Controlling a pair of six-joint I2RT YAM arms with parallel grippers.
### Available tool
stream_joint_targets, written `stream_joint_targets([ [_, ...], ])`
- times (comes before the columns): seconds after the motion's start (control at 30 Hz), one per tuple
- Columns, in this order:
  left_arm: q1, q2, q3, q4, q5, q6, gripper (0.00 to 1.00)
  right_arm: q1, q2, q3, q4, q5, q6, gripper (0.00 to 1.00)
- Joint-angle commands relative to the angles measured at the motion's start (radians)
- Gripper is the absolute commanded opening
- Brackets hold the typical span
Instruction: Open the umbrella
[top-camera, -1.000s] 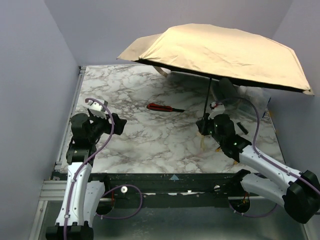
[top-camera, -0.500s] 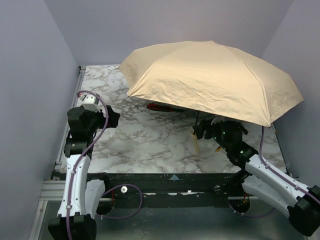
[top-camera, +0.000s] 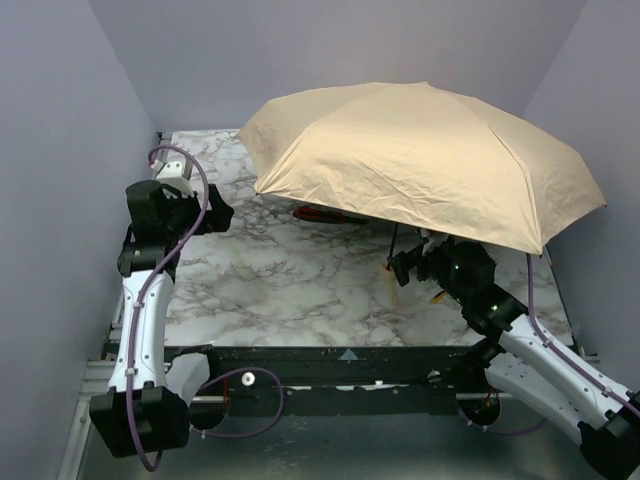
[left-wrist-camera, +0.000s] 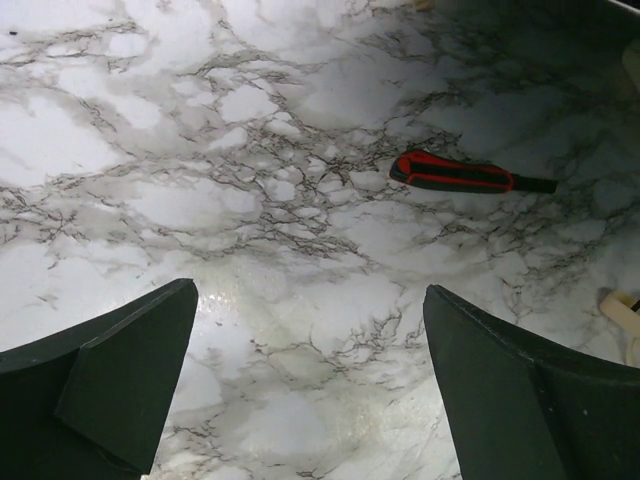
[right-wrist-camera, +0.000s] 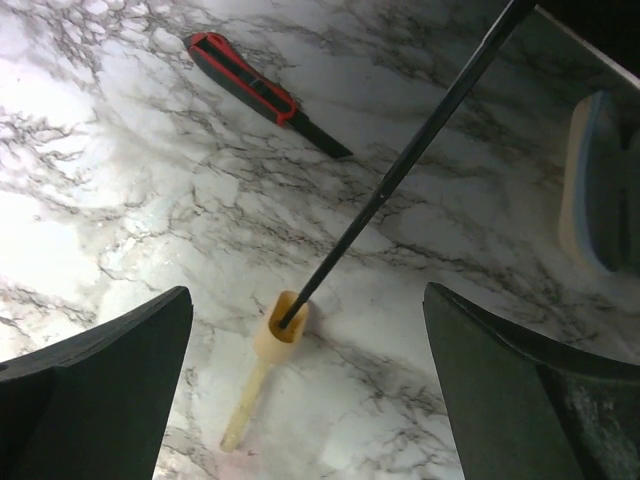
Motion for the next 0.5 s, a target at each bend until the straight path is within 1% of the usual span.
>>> stream_joint_targets([
  [0.0,0.011,0.116,0.143,-0.116,0.073,0.089,0.99,0.004,-0.007,0.082,-0.11,-0.037,-0.16,1.0],
  [0.03,0.011,0.156,0.182,-0.145,0.072,0.113,0.99,0.004,-0.007,0.09,-0.121,-0.033,-0.185,1.0],
  [0.13,0.011,0.251,0.278,-0.225,-0.004,0.165,0.98,0.005,-0.002,0.103,-0.148,0.037,-0.234,1.0],
  [0.23,0.011,0.319,0.305,-0.255,-0.104,0.265,0.99,0.004,0.001,0.099,-0.163,0.132,-0.272,1.0],
  [0.3,0.011,0.329,0.281,-0.237,-0.149,0.336,0.99,-0.008,-0.01,0.085,-0.167,0.163,-0.293,1.0],
  [0.37,0.01,0.307,0.228,-0.188,-0.162,0.399,0.99,-0.031,-0.02,0.07,-0.167,0.175,-0.299,1.0],
  [0.47,-0.009,0.265,0.15,-0.124,-0.205,0.455,0.98,-0.106,-0.019,0.042,-0.156,0.182,-0.279,1.0],
])
